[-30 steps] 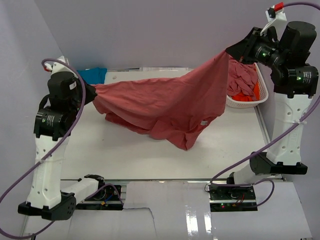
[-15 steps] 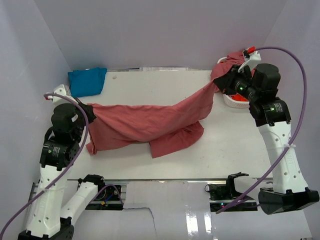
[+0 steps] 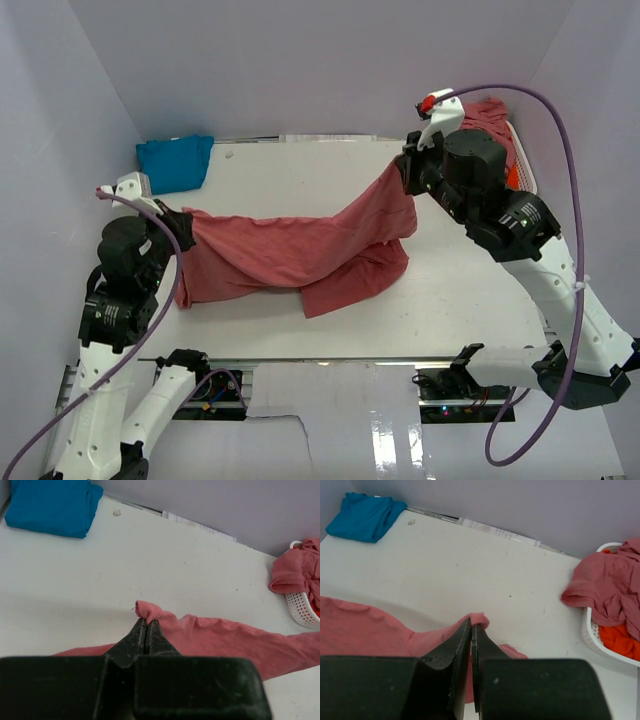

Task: Fold and stack the t-shirts
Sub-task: Flatten out the tshirt

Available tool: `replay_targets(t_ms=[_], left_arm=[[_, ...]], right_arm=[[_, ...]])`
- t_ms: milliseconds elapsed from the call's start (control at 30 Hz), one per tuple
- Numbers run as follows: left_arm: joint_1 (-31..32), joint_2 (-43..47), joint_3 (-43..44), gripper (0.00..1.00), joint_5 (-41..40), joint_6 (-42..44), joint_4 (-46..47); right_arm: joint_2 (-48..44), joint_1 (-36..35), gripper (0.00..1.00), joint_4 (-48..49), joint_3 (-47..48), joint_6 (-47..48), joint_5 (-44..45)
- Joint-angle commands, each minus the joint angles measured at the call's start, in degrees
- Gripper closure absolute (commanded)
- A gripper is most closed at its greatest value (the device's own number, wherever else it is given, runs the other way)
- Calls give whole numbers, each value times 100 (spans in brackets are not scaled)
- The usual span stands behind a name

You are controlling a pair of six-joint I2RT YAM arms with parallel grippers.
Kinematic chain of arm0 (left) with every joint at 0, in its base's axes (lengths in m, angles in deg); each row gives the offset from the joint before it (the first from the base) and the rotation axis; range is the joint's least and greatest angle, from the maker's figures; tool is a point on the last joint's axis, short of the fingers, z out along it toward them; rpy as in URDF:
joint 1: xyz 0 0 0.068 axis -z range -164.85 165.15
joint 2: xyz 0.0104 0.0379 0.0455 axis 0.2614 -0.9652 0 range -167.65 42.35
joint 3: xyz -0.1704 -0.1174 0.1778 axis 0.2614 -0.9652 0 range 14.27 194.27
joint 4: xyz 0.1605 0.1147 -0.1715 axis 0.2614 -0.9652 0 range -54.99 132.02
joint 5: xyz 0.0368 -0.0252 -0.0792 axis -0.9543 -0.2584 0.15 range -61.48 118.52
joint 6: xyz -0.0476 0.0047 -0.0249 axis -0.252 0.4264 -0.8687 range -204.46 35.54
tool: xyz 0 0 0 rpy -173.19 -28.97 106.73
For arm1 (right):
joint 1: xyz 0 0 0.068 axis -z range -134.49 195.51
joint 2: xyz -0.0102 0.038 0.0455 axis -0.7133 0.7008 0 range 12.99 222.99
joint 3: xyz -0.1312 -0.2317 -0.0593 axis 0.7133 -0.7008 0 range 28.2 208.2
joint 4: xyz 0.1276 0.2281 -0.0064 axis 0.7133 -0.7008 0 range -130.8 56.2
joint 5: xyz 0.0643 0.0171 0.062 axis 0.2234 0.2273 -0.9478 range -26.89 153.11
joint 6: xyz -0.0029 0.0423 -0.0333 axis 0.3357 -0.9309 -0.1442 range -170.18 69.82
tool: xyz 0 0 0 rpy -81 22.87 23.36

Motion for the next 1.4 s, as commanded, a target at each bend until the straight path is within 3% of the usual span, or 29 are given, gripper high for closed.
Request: replay_targets(t_ms=[0,100,300,367,467,533,567,633,667,700,733,800,833,867,900,933,1167,1267,1367], left_arm=[[-37,-471,787,100,318,229,-66],[-28,-253,1236,100,625,36,-119],[-37,442,1237,100,977,-237,-550],[-46,565,1105,100,1004,-307,-541],[-124,557,1183,100,1004,-255,-550],[-230,495,1569,100,1004,-28,-602],[-370,478,1736,100,1004,43,-638],[-380,399,2279,100,987,123,-847],[-328,381,2422,100,961,106,-892],[-318,390,2519,100,943,88,-919],[-327,433,2668,100,943,36,-928],[-388,495,2809,100,969,-52,-919],[-528,521,2993,100,1004,-88,-928],[-608,548,3073,100,1231,-201,-928],[-687,574,3161,100,1311,-263,-928],[-835,583,3248,100,1399,-333,-971],[-1416,706,4066,100,2260,-878,-1227],[-1557,776,4189,100,2402,-896,-1314],[-1575,776,3997,100,2314,-897,-1324]], right_arm=[[98,-189,92,-174,595,229,704],[-261,-697,92,-278,596,71,1054],[-931,-2031,92,-568,-11,-61,1863],[-896,-2332,92,-622,-64,113,2528],[-738,-2824,92,-315,277,447,2805],[-615,-3351,92,-26,541,754,3058],[-537,-3588,92,-41,682,834,3608],[-299,-4684,92,141,868,1185,4479],[-272,-5115,92,595,720,1517,5589],[-307,-6111,92,1444,-47,2139,6174],[-360,-6521,92,5246,-664,4886,6624],[-12,-7363,92,10315,-1616,8876,6664],[287,-7447,92,11713,-1411,11140,6664],[969,-7483,92,13371,-1165,11980,6690],[1333,-7579,92,14171,-884,12780,6629],[1632,-7685,92,14736,-385,13580,6498],[3495,-8441,92,14715,1831,14088,6163],[3709,-8494,92,14724,2132,14168,6101],[3151,-8407,92,14724,1828,13923,6023]])
